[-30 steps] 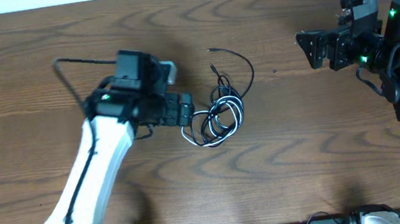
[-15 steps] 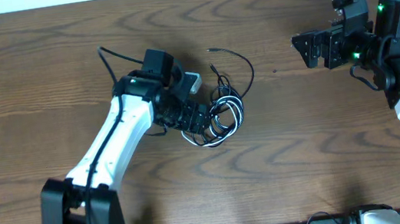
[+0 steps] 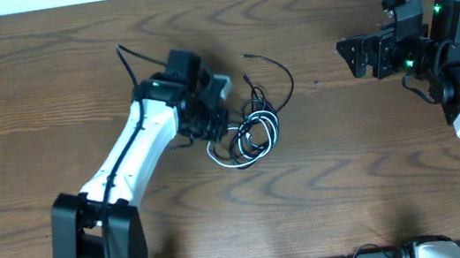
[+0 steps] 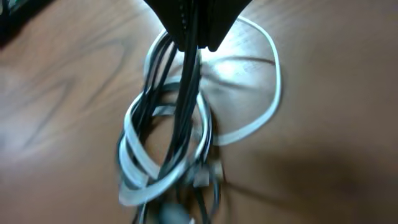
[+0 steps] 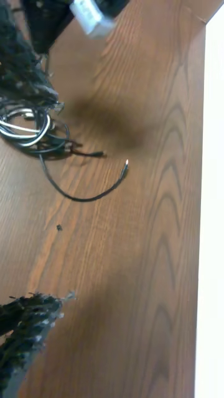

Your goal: Untangle cables

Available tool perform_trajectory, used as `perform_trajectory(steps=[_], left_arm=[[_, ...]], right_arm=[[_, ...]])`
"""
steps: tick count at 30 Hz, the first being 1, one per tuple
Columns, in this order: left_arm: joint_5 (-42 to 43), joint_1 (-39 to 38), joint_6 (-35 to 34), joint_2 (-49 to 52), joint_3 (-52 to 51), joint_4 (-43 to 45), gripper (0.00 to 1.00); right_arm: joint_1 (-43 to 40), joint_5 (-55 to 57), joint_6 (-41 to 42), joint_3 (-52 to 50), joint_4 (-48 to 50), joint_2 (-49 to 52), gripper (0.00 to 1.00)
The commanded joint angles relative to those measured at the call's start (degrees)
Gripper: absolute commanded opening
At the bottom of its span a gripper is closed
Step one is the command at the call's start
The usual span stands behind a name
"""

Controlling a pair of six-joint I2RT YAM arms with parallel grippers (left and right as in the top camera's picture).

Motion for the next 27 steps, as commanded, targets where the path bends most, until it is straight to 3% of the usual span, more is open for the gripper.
perform_trajectory(steps=[1,5,14,24,27], left_arm=[[-2.6,0.4,-4.1,-6.9,8.3,-0.1,0.08],[-2.5,0.5,-10.1,-13.9,13.7,2.5,0.08],[-2.5,0.5,-21.3,-25.2,14.0,16.1,0.08],[-1.8,0.5,-34.5,-29.3,14.0,39.1,0.08],[-4.7,0.5,-36.8,-29.1,14.0,41.7,0.08]], right_arm=[[2.4,-0.6,0.8,1.2,1.3,1.0,0.90],[5.2,-0.6,3.1,1.2,3.9,2.6,0.88],[10.0,-3.4,5.9,1.2,7.5,6.5,0.84],[13.8,-8.9,8.7,1.2,13.3,9.7,0.83],[15.1,-9.2,11.1,1.2,14.9,10.3,0.84]])
